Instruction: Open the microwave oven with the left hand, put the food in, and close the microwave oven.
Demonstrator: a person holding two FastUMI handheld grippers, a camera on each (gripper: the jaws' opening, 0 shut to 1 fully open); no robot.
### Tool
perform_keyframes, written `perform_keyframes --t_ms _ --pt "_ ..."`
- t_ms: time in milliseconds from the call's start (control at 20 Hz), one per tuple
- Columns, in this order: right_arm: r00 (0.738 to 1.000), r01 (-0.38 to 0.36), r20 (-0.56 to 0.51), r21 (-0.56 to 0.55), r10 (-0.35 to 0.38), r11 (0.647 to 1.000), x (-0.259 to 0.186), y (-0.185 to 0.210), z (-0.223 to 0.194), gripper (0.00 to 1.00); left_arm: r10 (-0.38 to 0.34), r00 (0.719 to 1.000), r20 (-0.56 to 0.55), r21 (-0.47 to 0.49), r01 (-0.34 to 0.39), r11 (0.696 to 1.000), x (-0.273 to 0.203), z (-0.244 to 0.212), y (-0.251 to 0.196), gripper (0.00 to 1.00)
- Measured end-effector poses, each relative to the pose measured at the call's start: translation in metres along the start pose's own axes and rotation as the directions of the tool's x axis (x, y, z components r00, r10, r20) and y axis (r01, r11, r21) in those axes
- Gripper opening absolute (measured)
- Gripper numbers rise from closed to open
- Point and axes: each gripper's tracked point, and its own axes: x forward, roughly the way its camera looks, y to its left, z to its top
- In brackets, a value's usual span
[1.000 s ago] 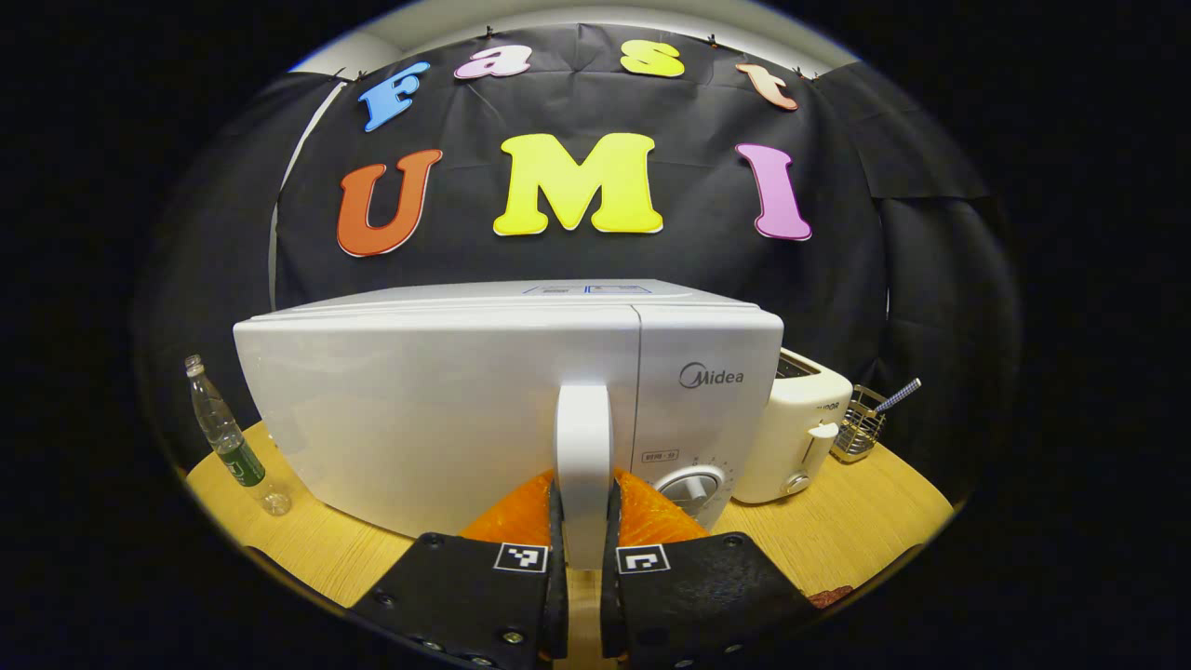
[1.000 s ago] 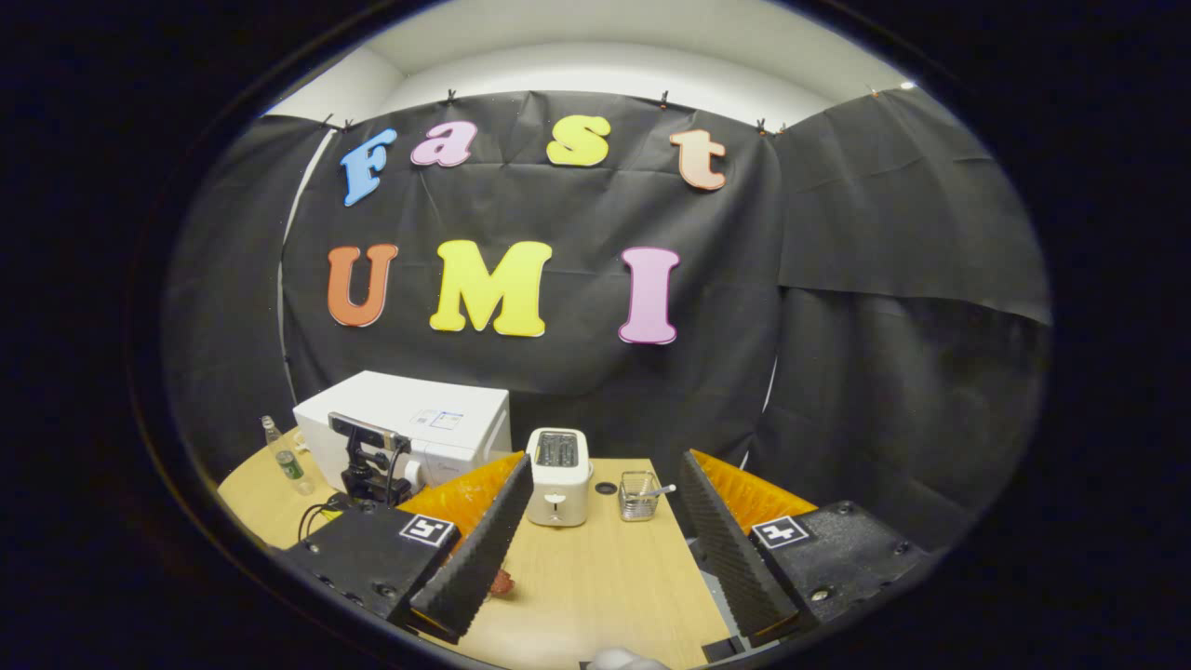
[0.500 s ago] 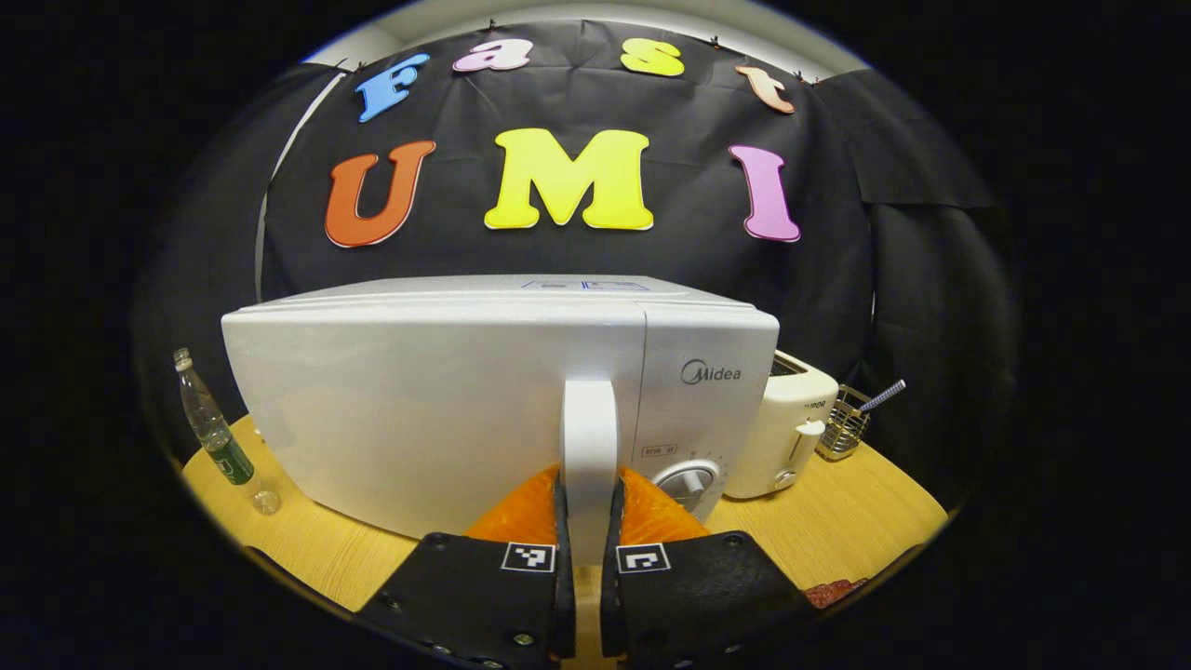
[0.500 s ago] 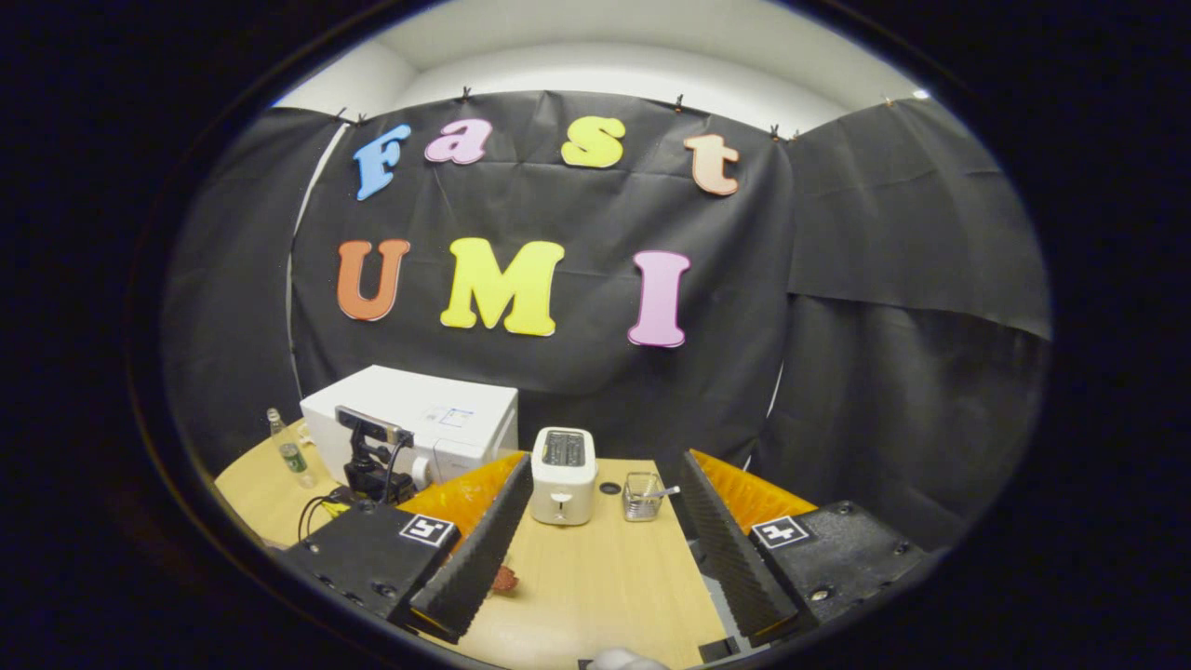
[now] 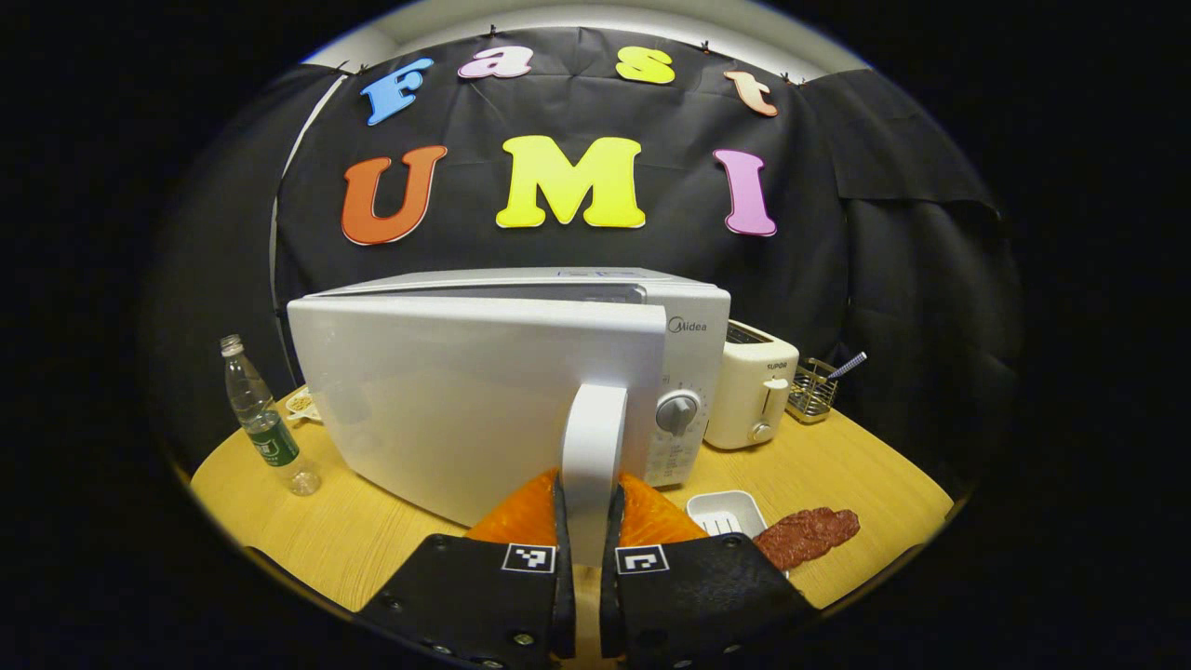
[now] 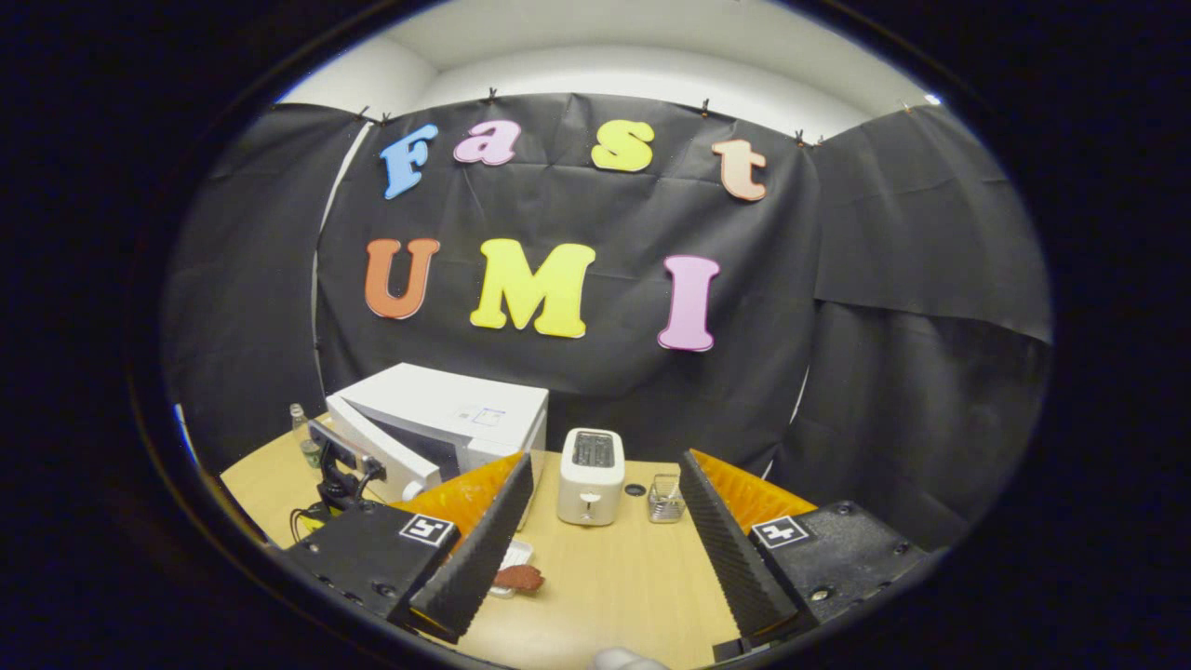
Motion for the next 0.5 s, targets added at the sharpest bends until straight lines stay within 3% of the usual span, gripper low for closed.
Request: perform_keyframes --t_ms 150,200,250,300,350,450,500 --pt "1.0 -0.022 -0.002 0.001 0.022 1.0 -0.012 0.012 -0.005 1.0 0.014 1.0 -0.007 0.004 -0.014 1.0 -0.029 -0.008 0.015 0.1" --pt "1.0 -0.024 -0.003 -0.002 0.024 1.0 -0.016 0.014 -0.006 0.96 0.022 1.0 -0.006 0.005 -0.022 1.0 -0.037 -0.011 0.02 0.13" --pt "1.0 -0.027 -0.003 -0.003 0.027 1.0 -0.02 0.016 -0.008 1.0 0.031 0.999 -0.007 0.014 -0.031 0.999 -0.048 -0.013 0.025 0.22" --pt "1.0 -0.026 -0.006 0.0 0.026 1.0 -0.024 0.018 -0.01 1.0 0.042 0.999 -0.006 0.022 -0.042 0.999 -0.056 -0.015 0.03 0.16" --pt "0.999 -0.029 -0.014 0.004 0.029 1.0 -0.027 0.02 -0.012 1.0 0.063 0.998 -0.005 0.031 -0.063 0.998 -0.06 -0.016 0.038 0.18" --pt "0.999 -0.037 -0.024 0.011 0.037 0.999 -0.034 0.024 -0.016 1.0 0.09 0.996 -0.005 0.031 -0.09 0.995 -0.068 -0.018 0.055 0.34" --pt "0.999 -0.039 -0.024 0.015 0.039 0.999 -0.036 0.025 -0.016 1.0 0.112 0.994 -0.007 0.017 -0.112 0.994 -0.071 -0.017 0.065 0.49"
